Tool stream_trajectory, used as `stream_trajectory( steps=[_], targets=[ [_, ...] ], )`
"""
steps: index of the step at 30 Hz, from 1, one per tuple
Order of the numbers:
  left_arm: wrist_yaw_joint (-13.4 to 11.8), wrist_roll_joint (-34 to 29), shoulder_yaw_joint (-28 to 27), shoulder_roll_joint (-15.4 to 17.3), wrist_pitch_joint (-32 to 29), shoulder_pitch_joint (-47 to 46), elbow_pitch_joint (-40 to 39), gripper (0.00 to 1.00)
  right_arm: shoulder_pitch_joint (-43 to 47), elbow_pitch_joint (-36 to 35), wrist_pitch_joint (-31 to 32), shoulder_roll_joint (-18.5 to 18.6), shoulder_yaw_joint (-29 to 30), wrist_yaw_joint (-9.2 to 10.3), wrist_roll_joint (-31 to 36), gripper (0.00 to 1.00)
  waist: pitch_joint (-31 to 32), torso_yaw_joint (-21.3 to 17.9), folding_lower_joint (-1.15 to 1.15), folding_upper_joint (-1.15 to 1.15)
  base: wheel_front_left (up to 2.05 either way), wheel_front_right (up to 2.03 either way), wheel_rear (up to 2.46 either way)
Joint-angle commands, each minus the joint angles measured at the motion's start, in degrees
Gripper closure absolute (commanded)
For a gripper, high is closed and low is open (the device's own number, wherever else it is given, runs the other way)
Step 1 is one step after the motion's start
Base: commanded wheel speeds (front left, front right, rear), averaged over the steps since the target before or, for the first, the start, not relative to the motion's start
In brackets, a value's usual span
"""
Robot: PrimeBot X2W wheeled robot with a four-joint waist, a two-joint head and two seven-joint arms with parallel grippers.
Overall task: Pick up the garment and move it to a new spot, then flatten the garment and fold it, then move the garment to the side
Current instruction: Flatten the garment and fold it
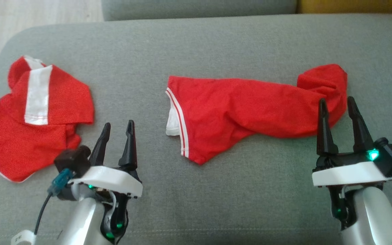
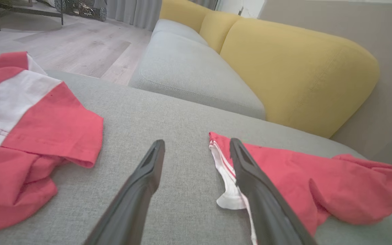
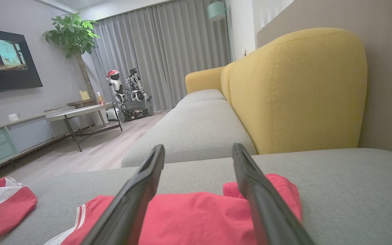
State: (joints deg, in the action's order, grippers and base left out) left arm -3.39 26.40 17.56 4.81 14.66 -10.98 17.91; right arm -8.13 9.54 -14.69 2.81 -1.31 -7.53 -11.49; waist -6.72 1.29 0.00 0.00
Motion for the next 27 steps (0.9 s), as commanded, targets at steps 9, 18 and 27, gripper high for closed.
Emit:
stream_trajectory(
  steps=[9, 18, 27],
  targets=[
    [2.9, -2.8, -3.9, -1.7, 0.3, -2.6, -1.4, 0.00, -2.1, -1.2, -0.3, 0.1, -2.5, 0.04, 0.3, 0.00, 0.1, -0.6, 0.00, 0.00, 0.00, 0.00, 0.00],
    [3.7, -3.6, -0.8, -1.9, -1.1, -11.1, 8.1, 0.00, -3.7, -1.8, -0.3, 0.1, -4.8, 0.04, -1.3, 0.00, -3.6, -5.0, 0.00, 0.00, 0.00, 0.00, 0.00],
    [2.1, -5.3, 0.6, -0.7, -7.5, -24.7, 20.6, 0.00, -5.7, -2.7, -0.3, 0.1, -6.9, 0.04, -2.8, 0.00, -8.8, -9.6, 0.00, 0.00, 0.00, 0.00, 0.00]
  ],
)
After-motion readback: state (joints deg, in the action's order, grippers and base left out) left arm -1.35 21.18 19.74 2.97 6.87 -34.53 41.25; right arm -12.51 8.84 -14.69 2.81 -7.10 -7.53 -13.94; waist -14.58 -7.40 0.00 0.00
